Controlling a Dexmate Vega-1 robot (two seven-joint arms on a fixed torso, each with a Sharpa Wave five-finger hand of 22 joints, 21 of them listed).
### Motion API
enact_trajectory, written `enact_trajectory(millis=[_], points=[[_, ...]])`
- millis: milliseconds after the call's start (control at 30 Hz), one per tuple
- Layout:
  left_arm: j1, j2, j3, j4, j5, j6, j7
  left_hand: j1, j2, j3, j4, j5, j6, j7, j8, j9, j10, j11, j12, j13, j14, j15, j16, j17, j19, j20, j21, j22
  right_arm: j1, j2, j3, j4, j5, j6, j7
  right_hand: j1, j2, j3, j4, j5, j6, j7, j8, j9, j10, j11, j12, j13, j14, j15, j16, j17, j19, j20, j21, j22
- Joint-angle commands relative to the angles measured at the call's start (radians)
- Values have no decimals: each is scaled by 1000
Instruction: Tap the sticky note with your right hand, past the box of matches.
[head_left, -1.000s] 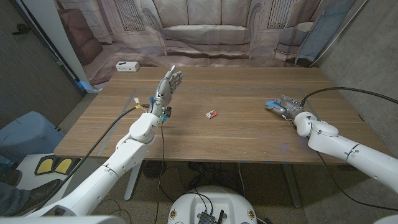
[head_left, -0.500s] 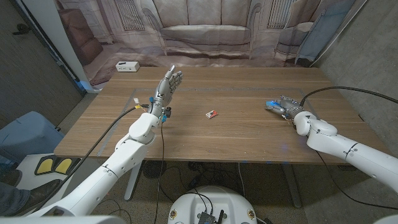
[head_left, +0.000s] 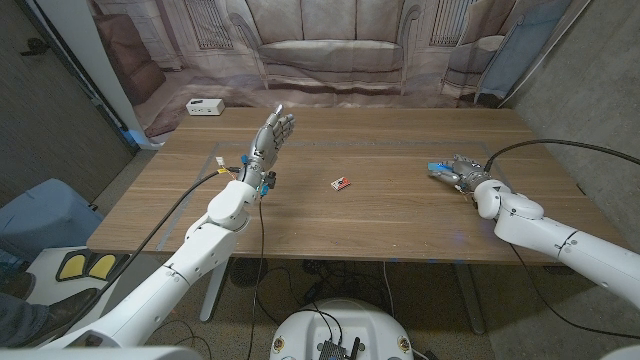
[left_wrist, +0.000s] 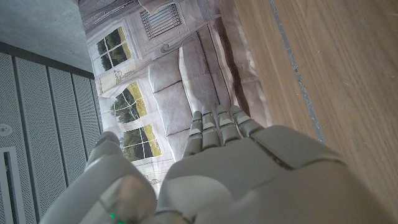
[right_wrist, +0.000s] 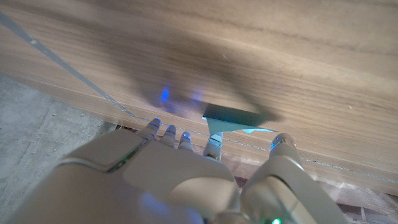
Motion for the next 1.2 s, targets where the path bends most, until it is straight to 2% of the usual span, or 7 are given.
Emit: enact_trajectory(millis=[33, 1200], points=[[1, -3, 2, -2, 4, 1, 5, 5, 10, 2, -4, -2, 8, -5, -1, 6, 8, 2, -2, 3, 8, -4, -3, 5, 0, 10, -3, 6, 0, -7, 5, 1, 14, -23, -7, -9, -2, -1, -1, 1, 15, 2, 3, 5, -151, 6, 2, 1, -259, 8, 6, 4, -196, 5, 6, 4], [21, -3, -1, -13, 7, -5, 17, 5, 11, 1, -6, -2, 7, -5, -2, 6, 10, -1, -3, 3, 6, -3, -3, 5, -1, 9, -3, 6, 16, -19, -15, -2, 18, -93, 6, -18, -7, -6, 3, 2, 34, 3, 8, 5, -148, 6, 4, 1, -258, 9, 7, 6, -196, 7, 5, 4]])
